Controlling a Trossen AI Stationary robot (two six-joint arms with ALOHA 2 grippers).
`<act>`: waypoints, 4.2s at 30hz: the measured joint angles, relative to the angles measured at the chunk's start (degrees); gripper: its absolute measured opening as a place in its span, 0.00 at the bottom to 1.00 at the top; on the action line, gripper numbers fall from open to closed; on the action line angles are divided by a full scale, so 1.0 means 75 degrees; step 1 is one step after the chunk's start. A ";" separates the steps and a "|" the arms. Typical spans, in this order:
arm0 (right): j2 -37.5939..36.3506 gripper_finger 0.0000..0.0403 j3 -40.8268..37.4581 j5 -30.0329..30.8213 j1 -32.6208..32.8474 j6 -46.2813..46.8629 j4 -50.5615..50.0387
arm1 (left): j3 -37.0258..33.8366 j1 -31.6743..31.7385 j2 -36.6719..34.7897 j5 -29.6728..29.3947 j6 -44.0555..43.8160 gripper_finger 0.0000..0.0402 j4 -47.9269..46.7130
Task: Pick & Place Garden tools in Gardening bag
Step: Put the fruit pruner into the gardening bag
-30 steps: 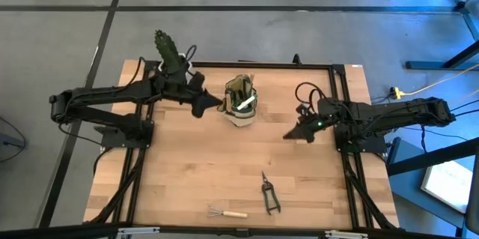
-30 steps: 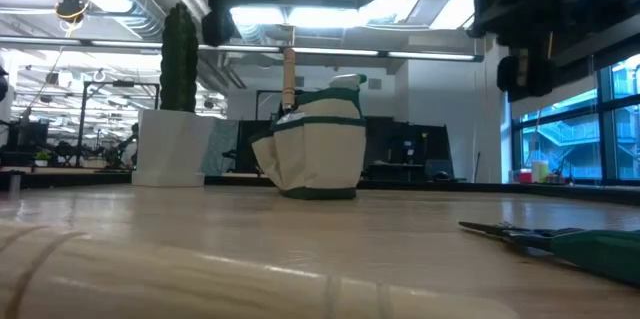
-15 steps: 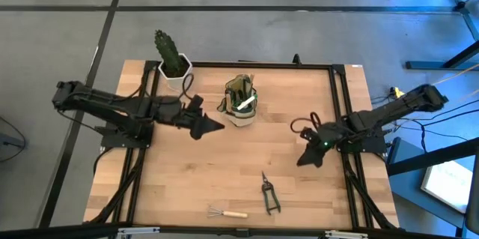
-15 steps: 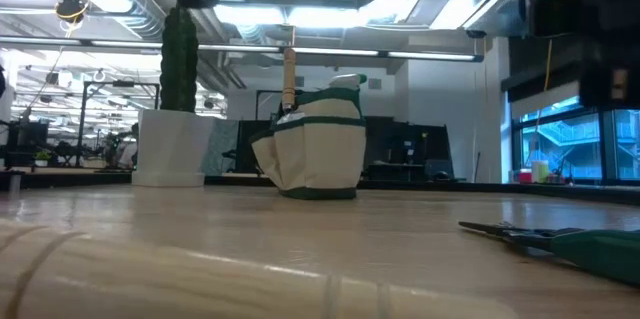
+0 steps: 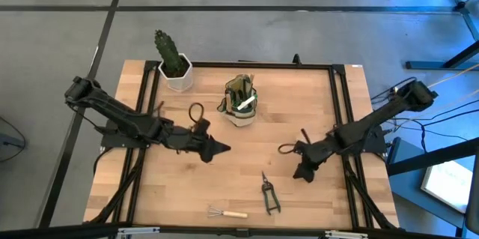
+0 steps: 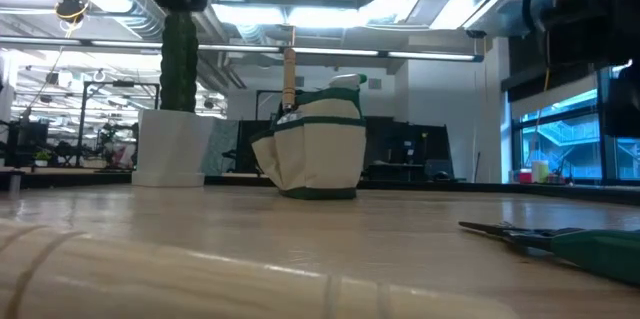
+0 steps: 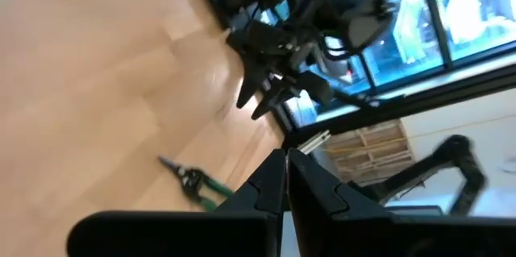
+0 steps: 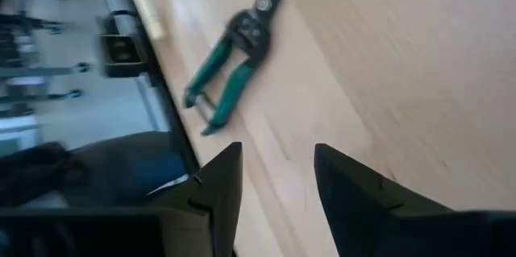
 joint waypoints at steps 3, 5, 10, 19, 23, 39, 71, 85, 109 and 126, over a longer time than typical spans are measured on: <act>0.0911 0.39 0.0772 0.0168 0.0100 0.0006 -0.0248 | 0.0000 -0.0130 0.0437 -0.0094 -0.0096 0.03 0.0381; 0.1508 0.39 0.1596 0.0373 0.0173 -0.0033 -0.1026 | 0.0000 -0.0233 0.0710 -0.0293 -0.0110 0.03 0.0706; 0.2953 0.39 0.3831 0.0824 0.0333 -0.0223 -0.3512 | 0.0000 -0.0570 0.1160 -0.0657 -0.0113 0.02 0.1280; 0.4420 0.39 0.5323 0.0541 0.0843 0.1323 -0.3624 | 0.0000 -0.1476 0.1118 -0.1013 -0.0024 0.01 0.1321; 0.4675 0.39 0.5341 0.0808 0.1174 0.2406 -0.3113 | 0.0000 -0.1929 0.1118 -0.1084 0.0154 0.02 0.1291; 0.4971 0.40 0.5614 0.1917 0.1488 0.3443 -0.3889 | 0.0000 -0.2868 0.1118 -0.1356 0.0298 0.24 0.1122; 0.6795 0.39 0.7833 0.1993 0.1500 0.3035 -0.5719 | 0.0000 -0.3236 0.1118 -0.1490 0.0278 0.25 0.1053; 0.7106 0.39 0.7826 0.1943 0.1503 0.3164 -0.5669 | 0.0000 -0.3236 0.1118 -0.1679 0.0277 0.25 0.1056; 0.7556 0.17 0.7842 0.1761 0.1491 0.3221 -0.5548 | 0.0000 -0.3236 0.1118 -0.1667 0.0287 0.25 0.1073; 0.5285 0.06 0.8146 0.4651 0.1453 0.1815 -0.5462 | 0.0000 -0.3242 0.1117 -0.1838 0.0977 0.25 0.1959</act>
